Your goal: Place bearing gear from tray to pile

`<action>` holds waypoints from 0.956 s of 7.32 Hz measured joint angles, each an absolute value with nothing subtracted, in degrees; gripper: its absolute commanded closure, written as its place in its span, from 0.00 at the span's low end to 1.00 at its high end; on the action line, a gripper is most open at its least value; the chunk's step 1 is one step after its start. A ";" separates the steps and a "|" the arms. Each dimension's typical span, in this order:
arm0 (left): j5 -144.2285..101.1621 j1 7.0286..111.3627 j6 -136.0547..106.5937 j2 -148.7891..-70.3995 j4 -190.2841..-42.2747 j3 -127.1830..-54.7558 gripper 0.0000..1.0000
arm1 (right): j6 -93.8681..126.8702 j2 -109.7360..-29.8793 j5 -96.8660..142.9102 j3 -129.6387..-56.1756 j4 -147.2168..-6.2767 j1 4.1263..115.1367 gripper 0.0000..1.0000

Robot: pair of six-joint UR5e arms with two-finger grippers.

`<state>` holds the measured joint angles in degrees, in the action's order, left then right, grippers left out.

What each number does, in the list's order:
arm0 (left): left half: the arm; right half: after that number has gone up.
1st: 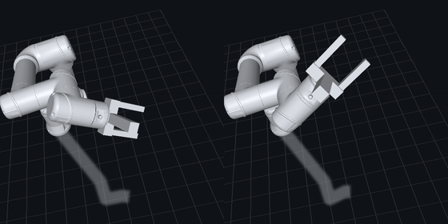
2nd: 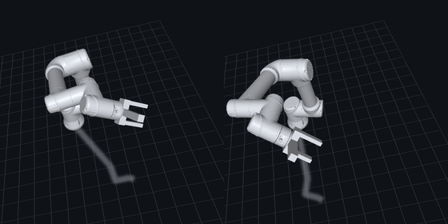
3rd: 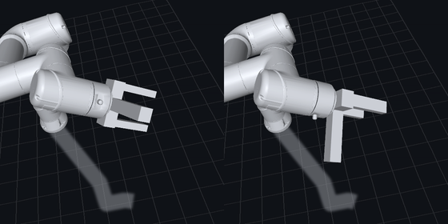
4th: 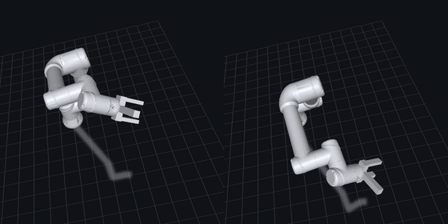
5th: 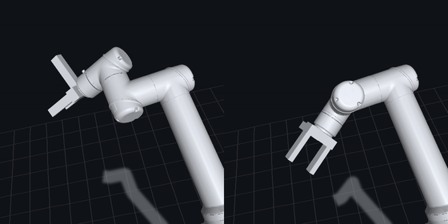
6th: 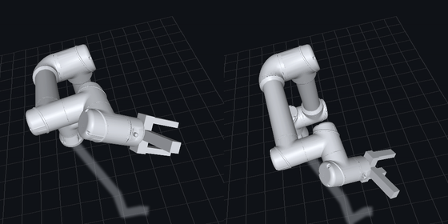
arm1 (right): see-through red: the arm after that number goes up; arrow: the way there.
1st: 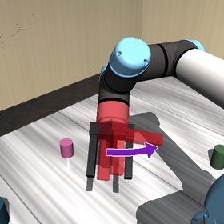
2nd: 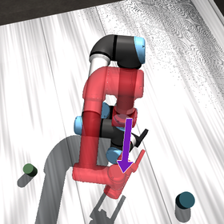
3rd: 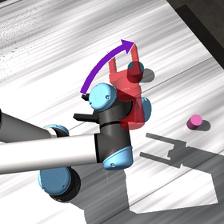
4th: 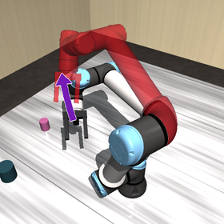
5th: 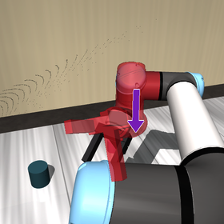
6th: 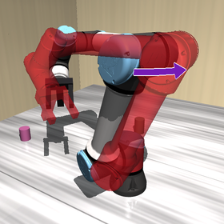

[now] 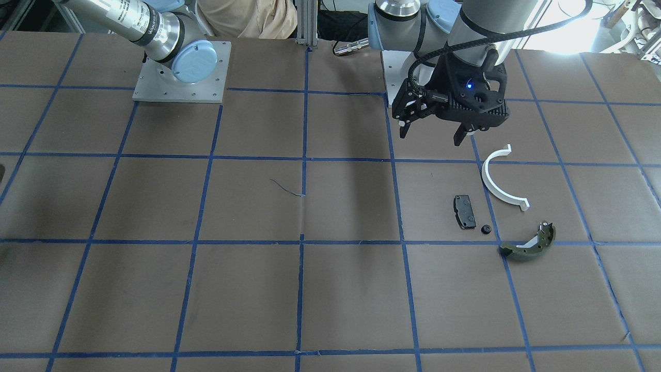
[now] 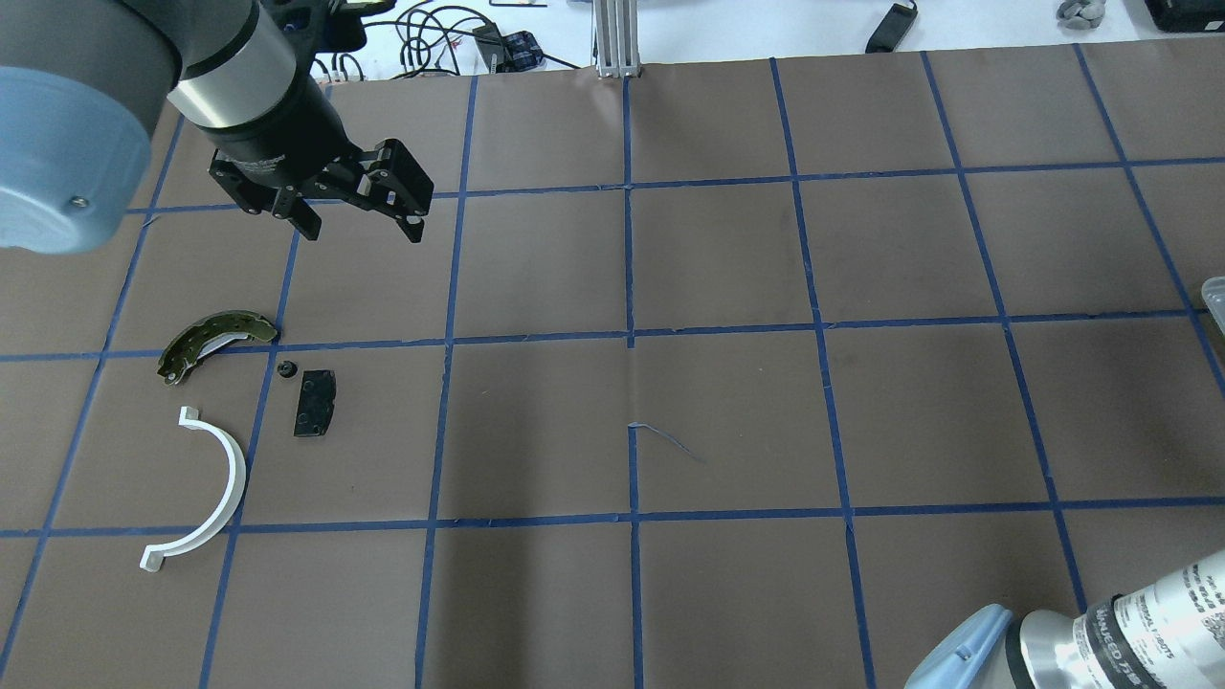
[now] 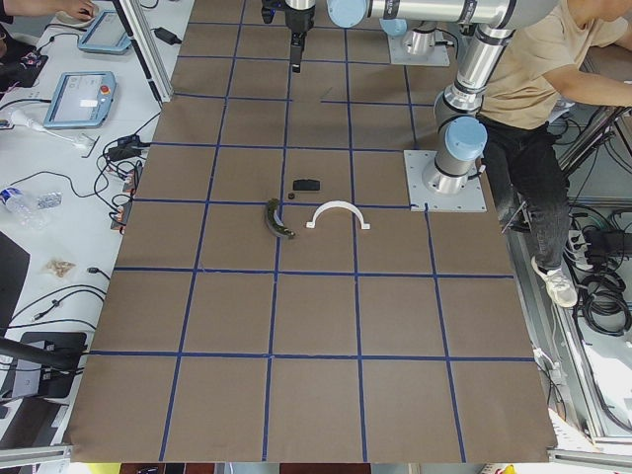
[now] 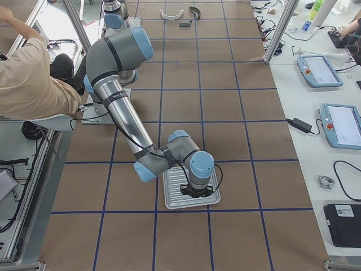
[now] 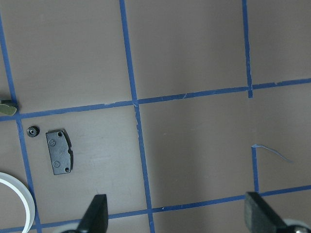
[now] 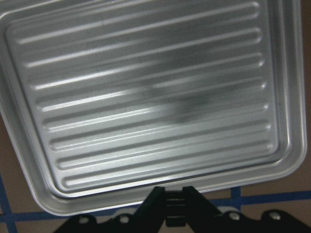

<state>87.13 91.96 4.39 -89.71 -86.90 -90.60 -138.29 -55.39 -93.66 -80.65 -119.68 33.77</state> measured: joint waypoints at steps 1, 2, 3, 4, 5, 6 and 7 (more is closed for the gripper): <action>87.19 91.90 4.81 -89.68 -86.91 -90.64 0.00 | -132.55 -56.70 -94.38 -80.76 -118.50 34.92 1.00; 87.30 91.87 5.02 -89.67 -86.94 -90.67 0.00 | -126.36 -58.05 -94.43 -81.11 -116.64 36.27 1.00; 87.46 91.83 5.12 -89.62 -87.00 -90.69 0.00 | -119.86 -59.56 -94.32 -82.31 -114.70 37.52 1.00; 87.56 91.81 5.16 -89.61 -87.02 -90.70 0.00 | -114.60 -61.32 -94.24 -84.28 -113.89 38.39 1.00; 87.60 91.81 5.18 -89.62 -86.97 -90.70 0.00 | -108.76 -63.65 -94.00 -87.11 -113.60 39.49 1.00; 87.61 91.79 5.18 -89.64 -86.92 -90.70 0.00 | -102.79 -66.53 -93.05 -91.09 -114.12 41.56 1.00; 87.62 91.77 5.18 -89.63 -86.89 -90.70 0.00 | -96.72 -69.33 -91.86 -95.81 -116.16 44.43 1.00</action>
<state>87.62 91.77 5.18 -89.63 -86.89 -90.70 -96.72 -69.33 -91.86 -95.81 -116.16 44.43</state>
